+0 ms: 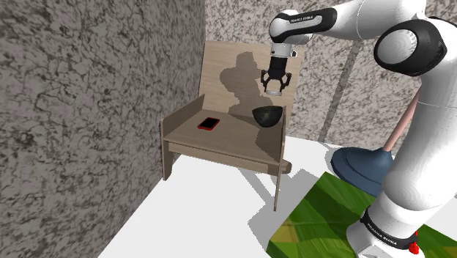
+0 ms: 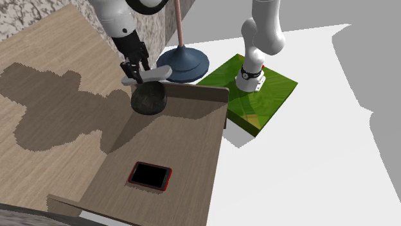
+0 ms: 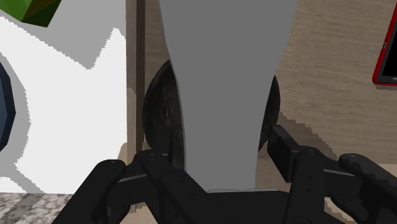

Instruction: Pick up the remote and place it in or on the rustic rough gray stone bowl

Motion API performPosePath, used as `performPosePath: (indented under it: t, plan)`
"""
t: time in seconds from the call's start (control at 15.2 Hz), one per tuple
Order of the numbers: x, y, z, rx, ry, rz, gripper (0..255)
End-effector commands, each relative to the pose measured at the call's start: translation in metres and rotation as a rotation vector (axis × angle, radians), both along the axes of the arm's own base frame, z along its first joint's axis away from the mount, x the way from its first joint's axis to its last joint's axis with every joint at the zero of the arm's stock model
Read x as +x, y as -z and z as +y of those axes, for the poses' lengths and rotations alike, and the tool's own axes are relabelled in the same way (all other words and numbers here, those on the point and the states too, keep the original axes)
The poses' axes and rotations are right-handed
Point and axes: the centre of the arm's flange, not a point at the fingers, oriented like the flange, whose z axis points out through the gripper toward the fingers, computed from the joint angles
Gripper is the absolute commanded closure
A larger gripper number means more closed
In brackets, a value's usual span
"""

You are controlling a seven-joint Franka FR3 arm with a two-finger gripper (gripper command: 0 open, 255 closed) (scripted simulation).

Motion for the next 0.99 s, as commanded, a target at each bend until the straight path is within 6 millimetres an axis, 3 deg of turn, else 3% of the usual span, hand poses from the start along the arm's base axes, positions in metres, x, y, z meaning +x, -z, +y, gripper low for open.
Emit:
performPosePath:
  t: [0.0, 0.33, 0.79, 0.86, 0.92]
  plan:
    - [0.0, 0.012, 0.0, 0.0, 0.0, -0.001, 255]
    - [0.0, 0.037, 0.0, 0.0, 0.0, -0.001, 255]
    - [0.0, 0.037, 0.0, 0.0, 0.0, -0.001, 255]
    - [0.0, 0.037, 0.0, 0.0, 0.0, -0.001, 0]
    - [0.0, 0.037, 0.0, 0.0, 0.0, -0.001, 0]
